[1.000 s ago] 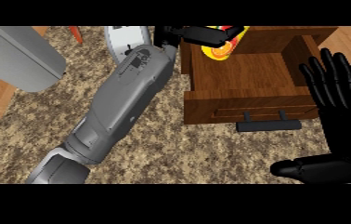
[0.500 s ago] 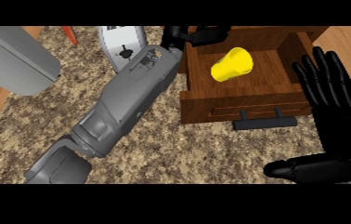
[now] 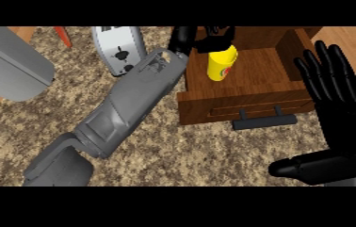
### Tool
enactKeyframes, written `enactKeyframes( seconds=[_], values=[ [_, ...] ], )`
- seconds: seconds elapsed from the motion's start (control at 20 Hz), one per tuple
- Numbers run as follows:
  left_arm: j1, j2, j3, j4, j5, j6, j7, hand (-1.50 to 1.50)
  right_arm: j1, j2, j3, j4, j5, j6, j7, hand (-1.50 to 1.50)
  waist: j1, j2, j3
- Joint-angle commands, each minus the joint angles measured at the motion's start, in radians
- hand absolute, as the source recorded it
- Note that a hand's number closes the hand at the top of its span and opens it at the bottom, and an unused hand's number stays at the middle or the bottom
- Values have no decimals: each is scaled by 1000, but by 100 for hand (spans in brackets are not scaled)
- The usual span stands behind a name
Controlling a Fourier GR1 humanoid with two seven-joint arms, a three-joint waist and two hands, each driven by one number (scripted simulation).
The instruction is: Pick up the cup, place it into the drawer and close the drawer
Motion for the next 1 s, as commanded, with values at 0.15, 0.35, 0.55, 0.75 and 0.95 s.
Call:
enactKeyframes(
  seconds=[0.15, 0.35, 0.55, 0.75, 0.95],
  values=[
    [24, 0, -77, -12, 52, 55, -36, -150, -15, 11, 19, 34, 0, 22, -44, -150, -23, 9, 0],
    [5, 0, -45, -42, 122, 15, -61, -150, -24, -5, -21, 25, -65, 31, -12, -150, -7, 4, 0],
    [-15, 0, 0, -59, 176, -20, -118, -150, 41, 40, 43, -46, -66, 24, 6, -150, 13, -5, -1],
    [9, 0, 46, -93, 217, -77, -195, -150, 40, 16, 0, -48, -106, 23, 36, -150, 50, -12, -2],
    [40, 12, 73, -215, 219, -35, -92, -150, 40, -60, -85, -60, -185, 77, 52, 150, 99, -28, -2]
  ],
)
